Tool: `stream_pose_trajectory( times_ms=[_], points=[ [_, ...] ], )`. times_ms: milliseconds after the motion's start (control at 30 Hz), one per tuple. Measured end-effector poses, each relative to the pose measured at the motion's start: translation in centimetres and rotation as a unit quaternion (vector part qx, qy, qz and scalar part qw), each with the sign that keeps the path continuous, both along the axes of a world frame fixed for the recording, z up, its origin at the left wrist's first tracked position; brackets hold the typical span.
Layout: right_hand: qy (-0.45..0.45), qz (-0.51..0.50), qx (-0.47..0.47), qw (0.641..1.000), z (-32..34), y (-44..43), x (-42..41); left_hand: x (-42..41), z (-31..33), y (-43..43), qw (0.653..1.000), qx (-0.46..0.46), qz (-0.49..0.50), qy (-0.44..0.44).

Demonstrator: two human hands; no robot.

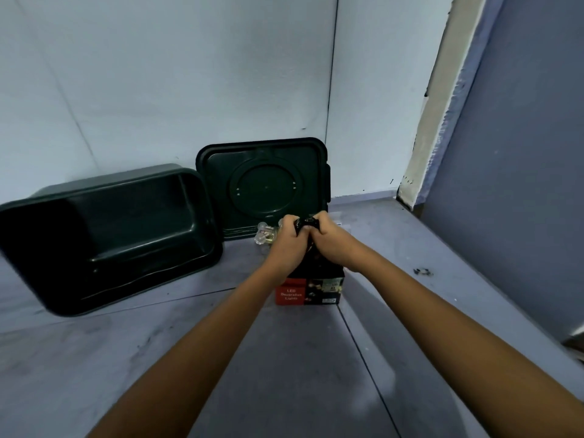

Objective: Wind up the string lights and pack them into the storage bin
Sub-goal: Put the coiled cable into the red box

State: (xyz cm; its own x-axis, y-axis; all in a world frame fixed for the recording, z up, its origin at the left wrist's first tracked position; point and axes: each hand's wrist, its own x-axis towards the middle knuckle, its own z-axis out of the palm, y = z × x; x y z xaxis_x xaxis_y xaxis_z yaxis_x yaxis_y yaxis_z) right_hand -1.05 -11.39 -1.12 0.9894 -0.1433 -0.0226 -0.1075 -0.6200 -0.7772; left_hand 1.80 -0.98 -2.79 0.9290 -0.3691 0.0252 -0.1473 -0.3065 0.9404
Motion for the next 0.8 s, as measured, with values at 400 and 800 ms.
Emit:
stream_pose_trajectory(
  times_ms=[400, 800],
  points=[
    [-0.059, 0.117, -0.397, 0.908, -2.6, -0.8, -0.8, 0.9, -2.5, 2.7, 0.902, 0.355, -0.057, -0.237],
    [0.061, 0.173, -0.38, 0.907, -3.5, 0.8, 0.6, 0.8, -1.1, 2.8, 0.916, 0.323, -0.15, -0.183]
  ],
)
